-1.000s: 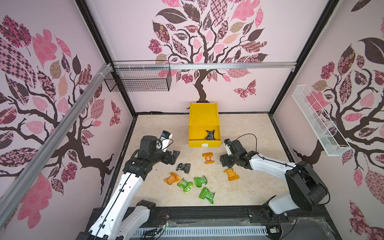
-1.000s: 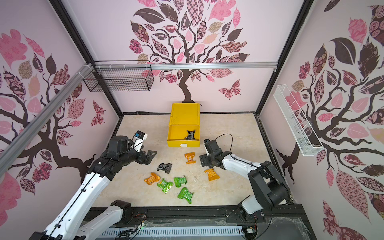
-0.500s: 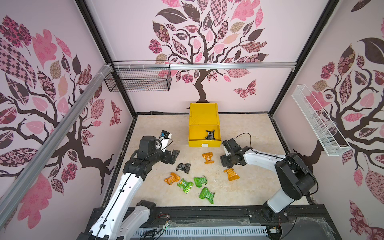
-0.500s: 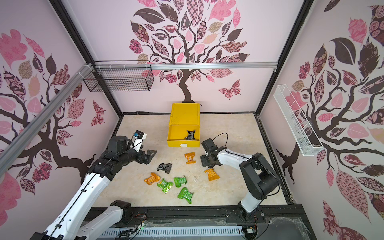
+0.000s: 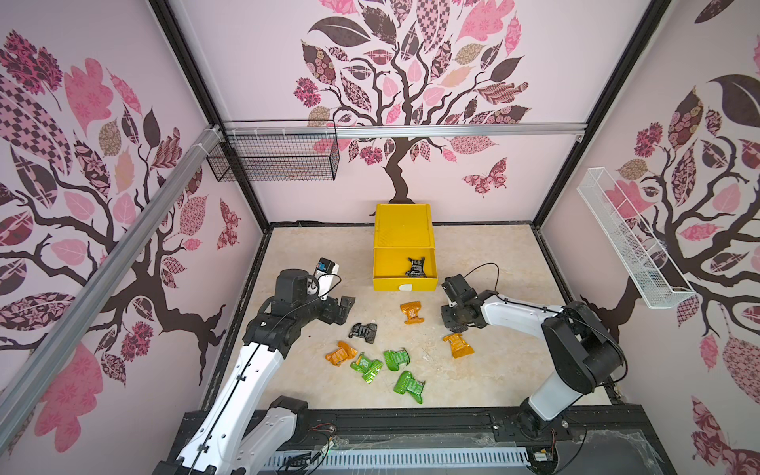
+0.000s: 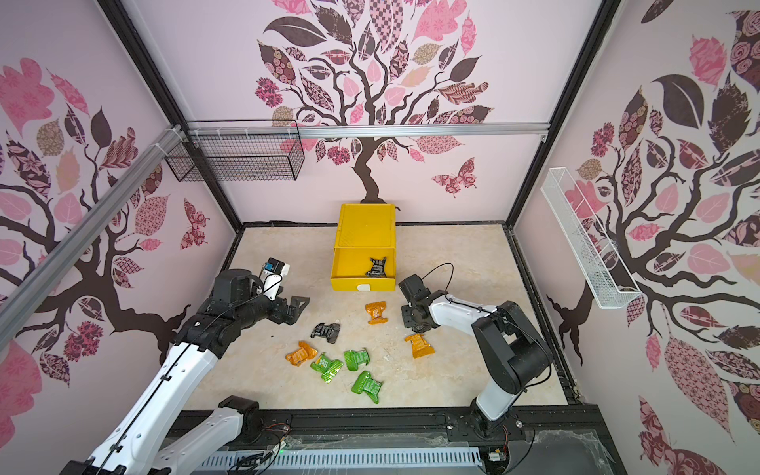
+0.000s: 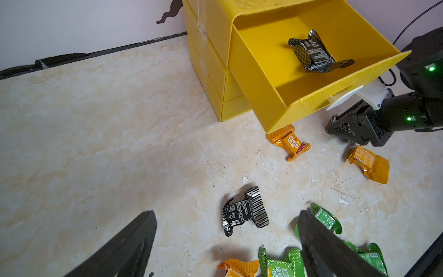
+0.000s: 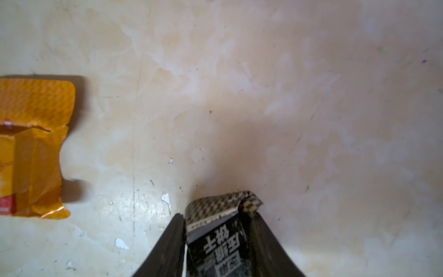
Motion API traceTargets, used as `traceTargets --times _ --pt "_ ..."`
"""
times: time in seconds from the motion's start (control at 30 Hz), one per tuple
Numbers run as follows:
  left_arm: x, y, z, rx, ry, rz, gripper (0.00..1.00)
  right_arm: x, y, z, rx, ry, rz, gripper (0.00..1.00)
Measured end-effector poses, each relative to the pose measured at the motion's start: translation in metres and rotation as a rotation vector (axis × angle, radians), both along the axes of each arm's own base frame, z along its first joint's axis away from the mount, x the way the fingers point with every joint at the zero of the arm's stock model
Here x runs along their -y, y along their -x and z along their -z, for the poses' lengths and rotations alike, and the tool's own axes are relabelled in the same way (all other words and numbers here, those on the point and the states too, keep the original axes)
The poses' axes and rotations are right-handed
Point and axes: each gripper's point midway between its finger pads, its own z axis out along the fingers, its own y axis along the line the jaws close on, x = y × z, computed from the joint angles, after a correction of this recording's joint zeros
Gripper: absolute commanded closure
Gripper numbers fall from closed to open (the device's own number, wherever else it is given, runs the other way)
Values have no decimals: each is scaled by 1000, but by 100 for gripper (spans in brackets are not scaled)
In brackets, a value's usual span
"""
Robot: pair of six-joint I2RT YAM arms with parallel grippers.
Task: Place the cookies into the drawer by color
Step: Pick up the cookie at the center of the board, then place the cookie in the drawer.
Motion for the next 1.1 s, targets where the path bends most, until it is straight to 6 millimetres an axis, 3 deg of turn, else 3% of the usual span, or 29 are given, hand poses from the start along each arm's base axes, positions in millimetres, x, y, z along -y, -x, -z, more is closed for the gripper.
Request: traceTargets --times 0.27,0.63,0.8,1.1 --pt "-1 0 -1 4 -3 -5 3 5 -2 -1 12 23 22 78" --pt "-3 1 -3 16 -5 -10 3 18 2 -6 -3 89 36 78" --pt "-3 1 -2 19 -8 -14 3 16 -3 -35 42 69 37 78" --pt "-4 2 0 12 -9 -13 3 11 -14 -115 175 -2 41 78"
